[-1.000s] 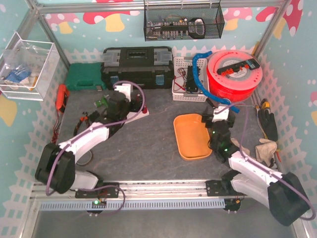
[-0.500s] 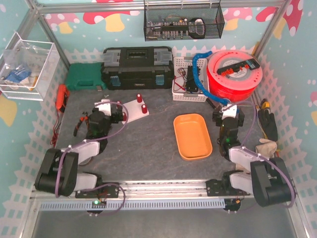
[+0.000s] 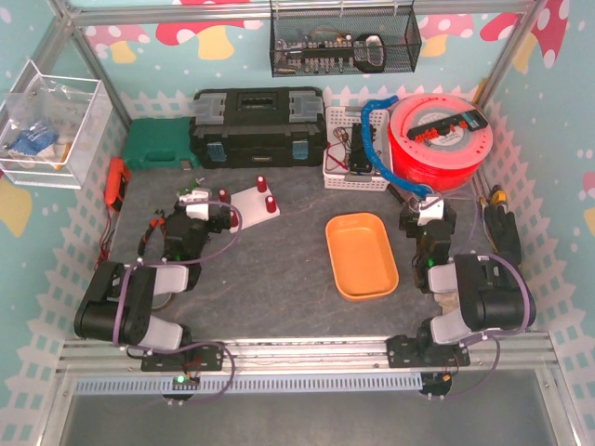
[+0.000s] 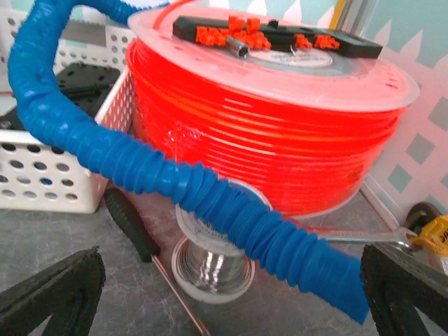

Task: Install the large spring

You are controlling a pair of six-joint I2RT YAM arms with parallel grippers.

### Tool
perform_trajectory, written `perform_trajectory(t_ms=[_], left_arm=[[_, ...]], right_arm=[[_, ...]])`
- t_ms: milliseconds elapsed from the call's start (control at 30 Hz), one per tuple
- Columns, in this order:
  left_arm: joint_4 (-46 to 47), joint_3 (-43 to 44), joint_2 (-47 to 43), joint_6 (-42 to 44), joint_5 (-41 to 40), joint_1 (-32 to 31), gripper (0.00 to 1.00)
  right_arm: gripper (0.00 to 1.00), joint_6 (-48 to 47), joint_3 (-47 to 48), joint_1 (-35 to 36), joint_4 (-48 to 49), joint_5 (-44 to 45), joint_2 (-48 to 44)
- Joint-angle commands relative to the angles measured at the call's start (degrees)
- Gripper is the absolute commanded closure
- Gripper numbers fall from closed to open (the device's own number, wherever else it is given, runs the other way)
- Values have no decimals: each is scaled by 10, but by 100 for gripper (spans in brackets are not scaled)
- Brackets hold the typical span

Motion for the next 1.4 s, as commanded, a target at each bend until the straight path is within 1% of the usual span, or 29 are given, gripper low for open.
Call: perform_trajectory(t_ms=[0, 33, 67, 133, 167, 200, 267, 333, 467, 500, 533, 567, 600, 633, 700, 733, 767, 800, 867, 933, 1033, 1367], left_arm=[[24, 2, 5, 6, 33, 10, 1], [31, -1, 5, 5, 33, 10, 1], [37, -5, 4, 6, 33, 10, 1], [47, -12, 0, 5, 32, 10, 1], [56, -18, -1, 5, 32, 10, 1], [62, -22, -3, 4, 32, 10, 1], [77, -32, -7, 3, 31, 10, 1], [93, -43, -10, 2, 31, 10, 1], [135, -64, -8, -15, 32, 24, 1], [159, -74, 3, -23, 35, 31, 1], [203, -86, 30, -23, 47, 36, 1], [273, -98, 58, -22, 47, 38, 1], [255, -91, 43, -29, 37, 38, 1], [191, -76, 32, -29, 43, 39, 1], [215, -75, 49, -33, 46, 44, 1], [185, -68, 43, -35, 44, 45, 1], [179, -64, 41, -37, 49, 48, 1], [196, -68, 47, -38, 51, 50, 1], [182, -66, 43, -38, 52, 50, 1], [197, -70, 45, -40, 45, 50, 1], [185, -67, 42, -40, 46, 49, 1], [187, -67, 43, -41, 46, 50, 1]], right_arm=[[1, 2, -12, -11, 101, -63, 18], [1, -2, -22, -11, 132, -64, 27], [1, 1, -21, -11, 109, -62, 17], [1, 8, -21, -11, 126, -41, 24], [1, 10, -20, -11, 113, -39, 20], [1, 12, -16, -11, 102, -37, 18], [1, 10, -18, -11, 117, -37, 21], [1, 11, -17, -11, 106, -36, 18], [1, 10, -18, -11, 109, -36, 19], [1, 11, -18, -11, 109, -36, 18], [1, 10, -18, -11, 108, -36, 19], [1, 10, -18, -11, 109, -36, 19], [1, 10, -18, -11, 109, -36, 18], [1, 11, -18, -11, 109, -36, 19], [1, 10, -18, -11, 109, -36, 18], [1, 10, -18, -11, 109, -36, 19], [1, 10, -18, -11, 109, -36, 18], [1, 11, -18, -11, 109, -36, 19], [1, 10, -18, -11, 109, -36, 18], [1, 10, -18, -11, 109, -37, 19], [1, 10, -18, -11, 109, -36, 18], [1, 11, -18, -11, 109, -36, 19]])
